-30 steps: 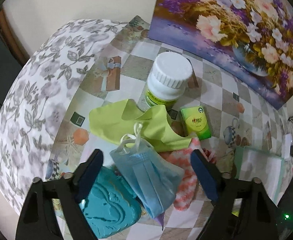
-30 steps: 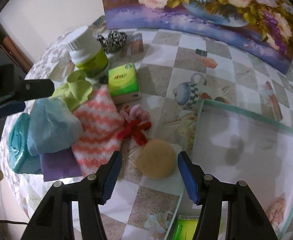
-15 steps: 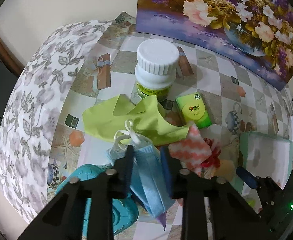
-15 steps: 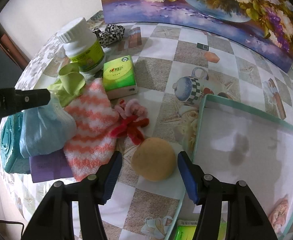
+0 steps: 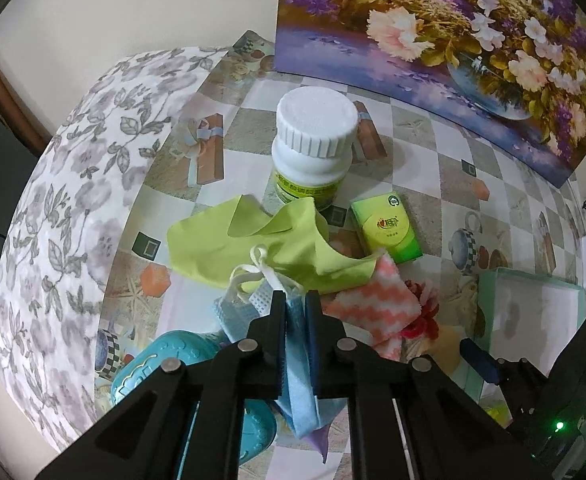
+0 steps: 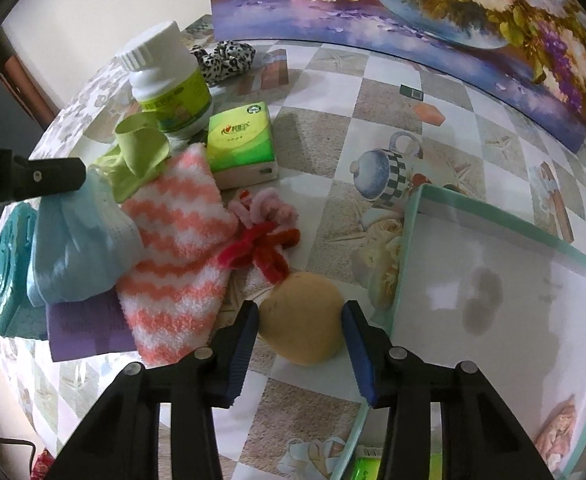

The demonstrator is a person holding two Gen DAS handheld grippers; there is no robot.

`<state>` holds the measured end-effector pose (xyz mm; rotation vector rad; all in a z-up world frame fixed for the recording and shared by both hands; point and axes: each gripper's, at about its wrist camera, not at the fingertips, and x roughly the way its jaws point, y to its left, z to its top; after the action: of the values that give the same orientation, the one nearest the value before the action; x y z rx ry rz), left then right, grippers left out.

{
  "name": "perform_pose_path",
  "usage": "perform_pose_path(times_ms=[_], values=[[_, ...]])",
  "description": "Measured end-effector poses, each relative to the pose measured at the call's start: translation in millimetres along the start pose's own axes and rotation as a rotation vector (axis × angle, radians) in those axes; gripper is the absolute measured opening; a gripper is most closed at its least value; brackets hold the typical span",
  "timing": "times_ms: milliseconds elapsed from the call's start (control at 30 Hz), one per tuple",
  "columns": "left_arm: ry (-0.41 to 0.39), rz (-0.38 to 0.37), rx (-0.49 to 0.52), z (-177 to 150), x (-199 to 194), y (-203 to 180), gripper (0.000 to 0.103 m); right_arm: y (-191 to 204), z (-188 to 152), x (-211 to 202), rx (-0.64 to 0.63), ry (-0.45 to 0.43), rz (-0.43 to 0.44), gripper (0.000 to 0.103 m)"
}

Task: Organize soft objects
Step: 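Grasp the blue face mask with the left tool, then grasp the beige round sponge with the right tool while the left tool holds the mask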

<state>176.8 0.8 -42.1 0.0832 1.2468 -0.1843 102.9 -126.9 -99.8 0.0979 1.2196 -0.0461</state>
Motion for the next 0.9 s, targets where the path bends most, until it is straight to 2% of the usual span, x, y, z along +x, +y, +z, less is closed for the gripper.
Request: perform_pose_path(times_ms=[333,467,900], values=[[0.005,0.003,-0.014,0.4,0.9,0.6,0.009,1.6,-1.4,-1.9,-0.007,-0.005,-0.005,0.047],[0.009,0.006,-0.018,-0.1,1.7,1.5,0.009,5.9,-2.8,-0.8,-0.03,-0.005,-0.019,0.053],[0.014,0.013,-0.024,-0.4,3.7,1.7,0.009,22.0,-9.9,3.1,-0.138,-0.011,-0.13,0.054]])
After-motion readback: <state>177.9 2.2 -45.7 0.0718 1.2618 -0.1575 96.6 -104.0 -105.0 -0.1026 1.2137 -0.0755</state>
